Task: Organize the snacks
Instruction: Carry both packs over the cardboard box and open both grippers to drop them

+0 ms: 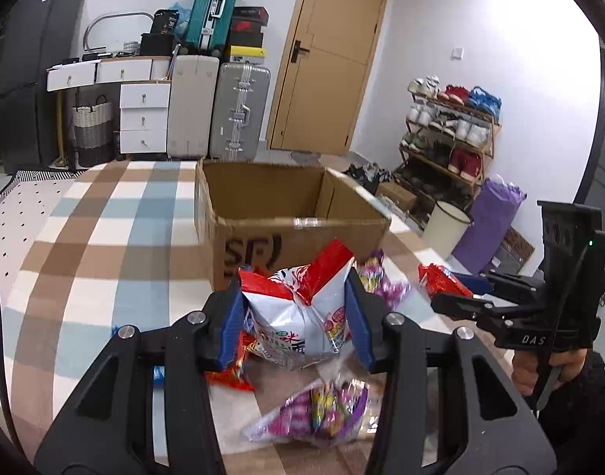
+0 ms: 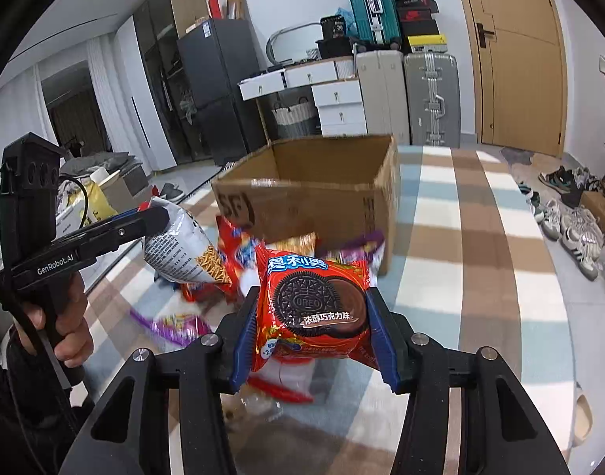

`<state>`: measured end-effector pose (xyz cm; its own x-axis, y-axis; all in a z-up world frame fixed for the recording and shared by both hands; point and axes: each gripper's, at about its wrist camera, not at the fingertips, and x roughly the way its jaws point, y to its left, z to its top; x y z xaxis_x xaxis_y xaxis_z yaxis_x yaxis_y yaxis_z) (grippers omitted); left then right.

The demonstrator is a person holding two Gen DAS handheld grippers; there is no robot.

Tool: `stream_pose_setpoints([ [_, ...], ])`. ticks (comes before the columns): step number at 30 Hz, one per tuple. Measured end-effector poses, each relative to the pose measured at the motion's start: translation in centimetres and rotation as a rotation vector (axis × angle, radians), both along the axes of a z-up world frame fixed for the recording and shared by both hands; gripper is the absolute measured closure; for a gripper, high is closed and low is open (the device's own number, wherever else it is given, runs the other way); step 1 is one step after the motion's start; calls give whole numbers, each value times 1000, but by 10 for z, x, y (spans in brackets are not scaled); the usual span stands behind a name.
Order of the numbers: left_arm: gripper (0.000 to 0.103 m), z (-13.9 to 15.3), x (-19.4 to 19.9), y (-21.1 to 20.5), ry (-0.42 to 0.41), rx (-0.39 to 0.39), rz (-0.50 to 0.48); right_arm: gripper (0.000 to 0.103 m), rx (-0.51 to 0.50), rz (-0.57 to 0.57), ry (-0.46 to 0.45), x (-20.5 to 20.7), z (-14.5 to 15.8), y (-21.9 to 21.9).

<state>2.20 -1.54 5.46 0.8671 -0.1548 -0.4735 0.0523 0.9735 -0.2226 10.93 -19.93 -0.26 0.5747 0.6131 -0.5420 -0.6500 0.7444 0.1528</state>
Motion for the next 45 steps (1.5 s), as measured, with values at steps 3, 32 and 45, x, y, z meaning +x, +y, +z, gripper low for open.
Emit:
stream_pose_setpoints([
  [3,60,14,5,2,-20,-4,11,52,9,3,-18,6,13,7],
  [32,60,63,97,18,-33,31,94,52,30,-38,-26,90,61,54],
  [45,60,32,140,20,30,62,112,52,14,-41,4,119,46,72],
])
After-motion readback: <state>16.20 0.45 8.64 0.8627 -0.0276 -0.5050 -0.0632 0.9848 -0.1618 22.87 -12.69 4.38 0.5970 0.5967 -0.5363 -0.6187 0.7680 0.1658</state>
